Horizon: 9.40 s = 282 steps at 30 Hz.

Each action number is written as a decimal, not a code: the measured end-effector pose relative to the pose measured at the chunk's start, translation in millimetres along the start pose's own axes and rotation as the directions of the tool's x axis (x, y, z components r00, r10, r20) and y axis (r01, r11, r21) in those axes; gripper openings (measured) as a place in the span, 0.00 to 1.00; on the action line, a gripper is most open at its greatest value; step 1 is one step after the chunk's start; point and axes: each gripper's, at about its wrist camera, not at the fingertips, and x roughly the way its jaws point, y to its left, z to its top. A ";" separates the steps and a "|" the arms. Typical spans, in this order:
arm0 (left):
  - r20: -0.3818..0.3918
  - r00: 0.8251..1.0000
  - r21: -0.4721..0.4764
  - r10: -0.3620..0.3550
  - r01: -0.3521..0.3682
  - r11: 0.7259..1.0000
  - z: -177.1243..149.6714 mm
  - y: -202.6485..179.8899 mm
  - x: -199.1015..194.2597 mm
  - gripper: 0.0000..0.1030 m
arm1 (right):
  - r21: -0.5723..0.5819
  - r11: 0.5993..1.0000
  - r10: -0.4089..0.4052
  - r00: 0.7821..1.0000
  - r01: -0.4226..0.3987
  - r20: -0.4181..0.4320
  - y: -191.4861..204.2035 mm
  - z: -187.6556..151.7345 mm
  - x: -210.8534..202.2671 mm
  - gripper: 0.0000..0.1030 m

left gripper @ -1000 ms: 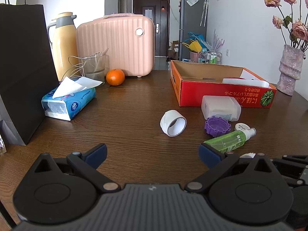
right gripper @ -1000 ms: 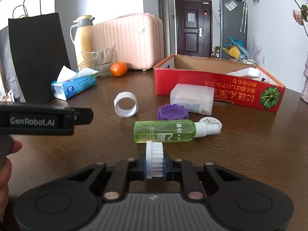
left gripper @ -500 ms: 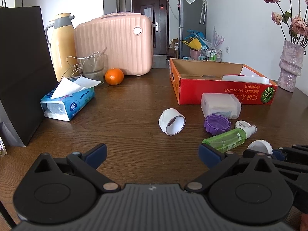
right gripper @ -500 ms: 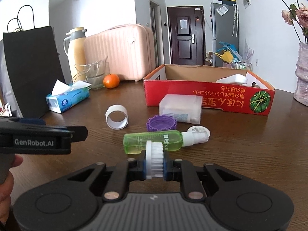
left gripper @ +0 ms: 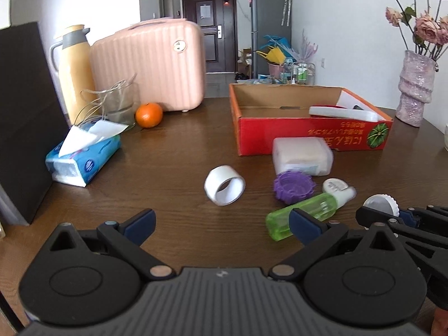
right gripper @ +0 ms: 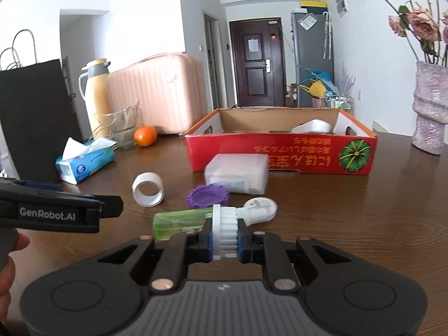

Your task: Organize rigid objects

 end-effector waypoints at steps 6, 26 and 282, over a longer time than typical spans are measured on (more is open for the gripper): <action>0.002 1.000 0.048 0.001 -0.001 0.999 16.7 -27.5 4.7 1.00 | 0.029 0.999 -0.035 0.999 0.035 0.018 -22.6 3.0 -3.8 0.15; -0.174 0.985 0.002 0.018 -0.018 1.000 52.0 -75.0 82.3 1.00 | 0.090 0.987 -0.134 0.990 0.130 0.041 -76.6 6.9 -7.3 0.14; 0.215 0.973 0.043 -0.078 0.070 0.997 32.1 -32.7 10.8 1.00 | 0.007 0.963 -0.265 0.950 0.268 0.165 -45.0 51.2 -9.8 1.00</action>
